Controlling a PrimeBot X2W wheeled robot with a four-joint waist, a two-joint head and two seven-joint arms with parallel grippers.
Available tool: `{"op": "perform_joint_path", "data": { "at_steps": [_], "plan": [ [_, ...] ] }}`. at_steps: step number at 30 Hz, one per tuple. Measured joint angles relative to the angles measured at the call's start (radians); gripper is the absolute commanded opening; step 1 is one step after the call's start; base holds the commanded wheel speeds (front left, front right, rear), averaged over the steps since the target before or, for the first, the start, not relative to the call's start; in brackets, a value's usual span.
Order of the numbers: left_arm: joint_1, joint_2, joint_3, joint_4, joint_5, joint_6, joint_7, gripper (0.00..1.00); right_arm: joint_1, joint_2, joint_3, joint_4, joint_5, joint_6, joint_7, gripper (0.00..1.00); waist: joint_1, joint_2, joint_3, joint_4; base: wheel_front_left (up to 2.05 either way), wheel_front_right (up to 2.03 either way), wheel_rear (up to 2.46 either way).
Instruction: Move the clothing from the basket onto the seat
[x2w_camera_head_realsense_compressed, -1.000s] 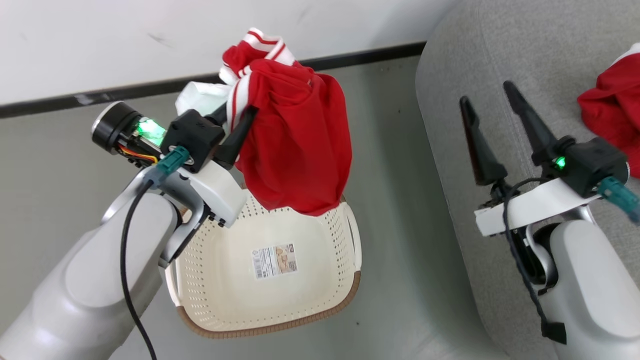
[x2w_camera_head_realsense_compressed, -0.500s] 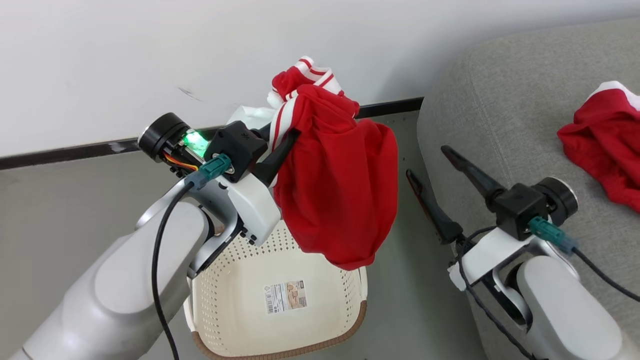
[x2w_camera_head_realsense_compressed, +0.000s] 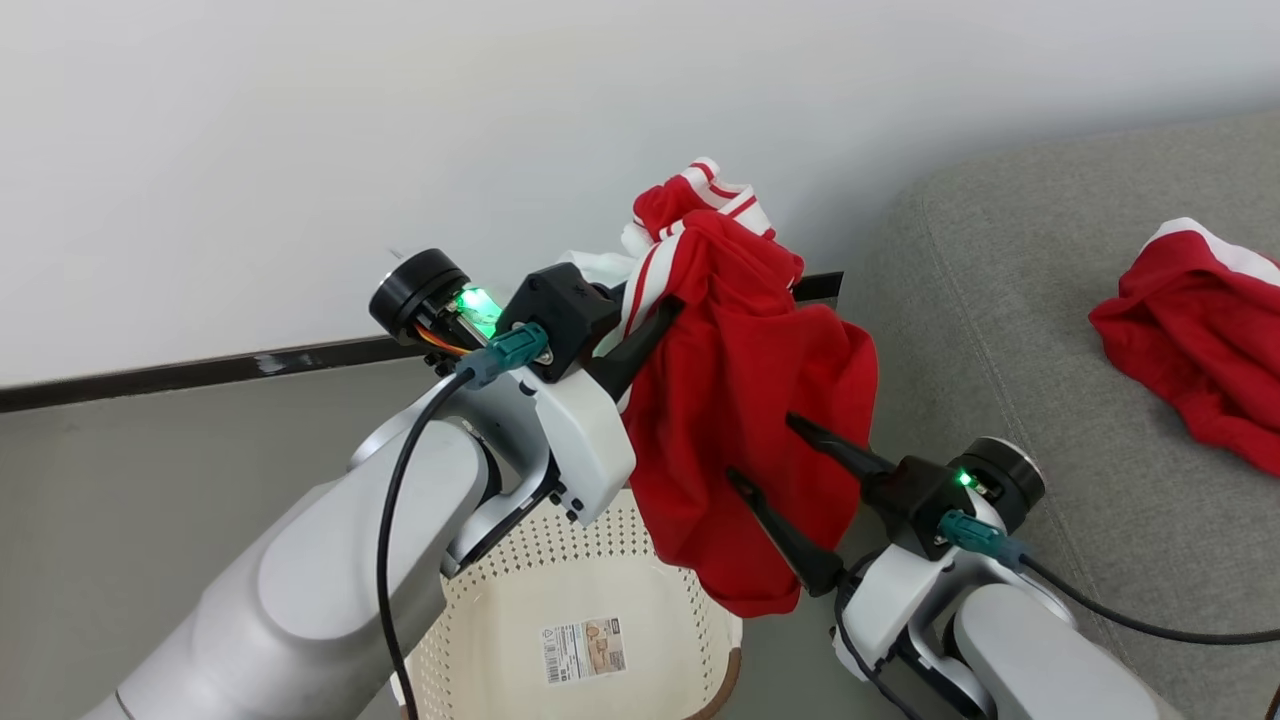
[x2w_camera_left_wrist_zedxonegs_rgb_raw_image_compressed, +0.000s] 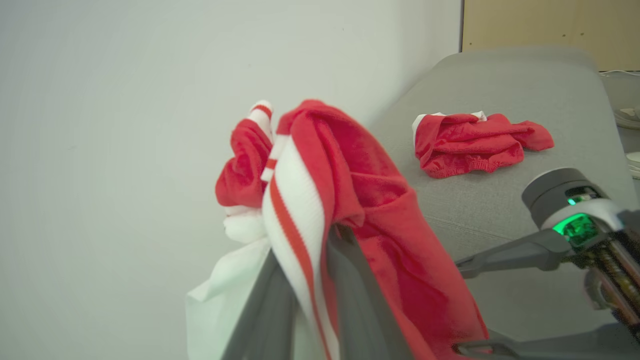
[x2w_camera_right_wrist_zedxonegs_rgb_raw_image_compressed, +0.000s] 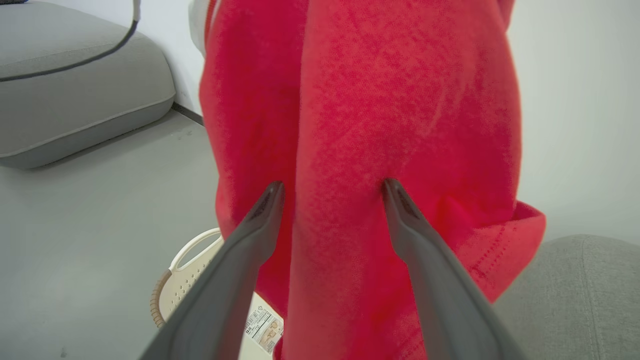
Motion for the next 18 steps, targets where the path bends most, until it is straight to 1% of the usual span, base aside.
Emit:
{"op": "perform_joint_path", "data": {
  "at_steps": [5, 14, 18],
  "plan": [
    [0.001, -0.015, -0.007, -0.003, -0.010, -0.002, 0.016, 0.00, -0.014, 0.019, 0.035, 0.039, 0.019, 0.000, 0.000, 1.00, 0.0000, 0.0000, -0.027, 0.007, 0.00, 0.00, 0.00],
    [0.022, -0.025, -0.018, -0.013, -0.027, -0.002, 0.035, 0.00, -0.064, 0.042, 0.003, 0.118, 0.016, 0.000, 0.000, 1.00, 0.0000, 0.0000, -0.063, 0.029, 0.00, 0.00, 0.00],
    [0.026, -0.035, -0.019, -0.016, -0.035, -0.001, 0.042, 0.00, -0.089, 0.055, 0.008, 0.149, 0.014, 0.000, 0.000, 1.00, 0.0000, 0.0000, -0.074, 0.042, 0.00, 0.00, 0.00]
  ]
}}
